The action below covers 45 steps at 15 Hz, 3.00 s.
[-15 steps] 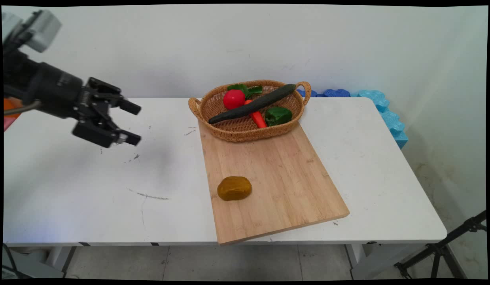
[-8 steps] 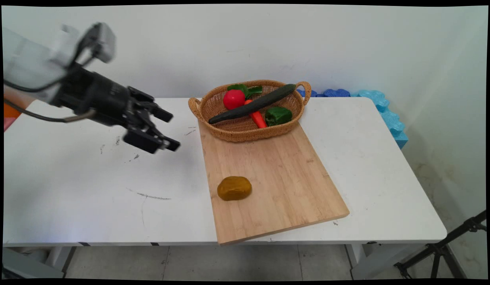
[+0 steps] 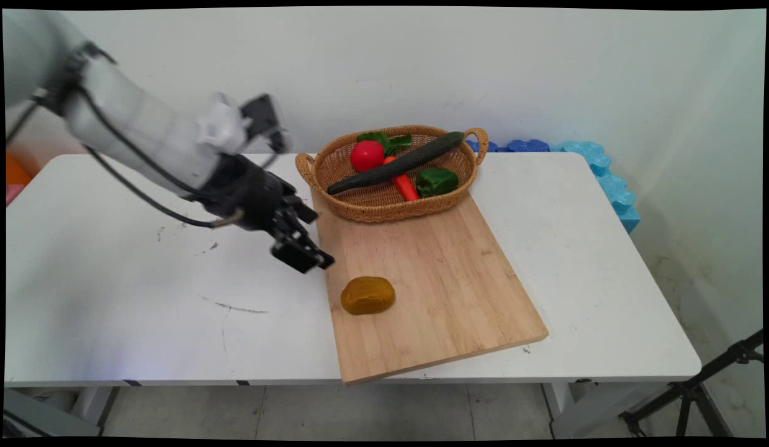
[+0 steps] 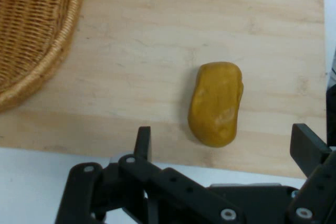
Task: Pick up the potato from the cutting board, then place the picked object in the vegetable basket
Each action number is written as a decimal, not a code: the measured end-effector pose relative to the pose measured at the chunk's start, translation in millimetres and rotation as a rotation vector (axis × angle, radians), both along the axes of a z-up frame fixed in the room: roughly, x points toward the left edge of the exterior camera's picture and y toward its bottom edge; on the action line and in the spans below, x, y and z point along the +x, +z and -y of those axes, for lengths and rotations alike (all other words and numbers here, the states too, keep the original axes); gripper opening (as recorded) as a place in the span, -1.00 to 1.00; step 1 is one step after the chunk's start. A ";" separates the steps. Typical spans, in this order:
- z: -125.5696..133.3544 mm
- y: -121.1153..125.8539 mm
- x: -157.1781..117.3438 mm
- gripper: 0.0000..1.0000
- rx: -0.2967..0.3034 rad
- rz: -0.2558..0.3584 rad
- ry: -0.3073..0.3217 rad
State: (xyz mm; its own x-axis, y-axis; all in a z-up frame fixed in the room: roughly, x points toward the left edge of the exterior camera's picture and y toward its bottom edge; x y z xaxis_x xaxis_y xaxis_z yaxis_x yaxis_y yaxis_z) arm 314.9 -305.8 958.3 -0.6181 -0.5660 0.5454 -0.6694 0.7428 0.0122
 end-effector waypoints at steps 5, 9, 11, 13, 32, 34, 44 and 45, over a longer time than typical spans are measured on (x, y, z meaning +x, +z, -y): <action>28.0 -35.1 -39.1 1.00 0.063 0.049 -0.019; 44.2 -55.1 -55.7 1.00 0.093 0.077 -0.035; 52.5 -65.1 -63.4 1.00 0.105 0.089 -0.044; 58.6 -73.0 -69.0 1.00 0.115 0.098 -0.052; 87.8 -76.3 -93.7 -1.00 0.131 0.111 -0.126; 95.8 -55.7 -95.7 -1.00 0.113 0.098 -0.125; 186.2 27.8 -69.7 -1.00 -0.006 0.066 -0.020; 198.7 30.1 -63.8 -1.00 -0.016 0.075 -0.004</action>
State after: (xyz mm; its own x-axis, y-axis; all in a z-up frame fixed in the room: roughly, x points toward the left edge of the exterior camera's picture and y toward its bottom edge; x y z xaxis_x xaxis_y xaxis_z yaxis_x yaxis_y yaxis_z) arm 251.1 -504.5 988.4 -0.6597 -0.5551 0.5066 -0.6650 0.7452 -0.0493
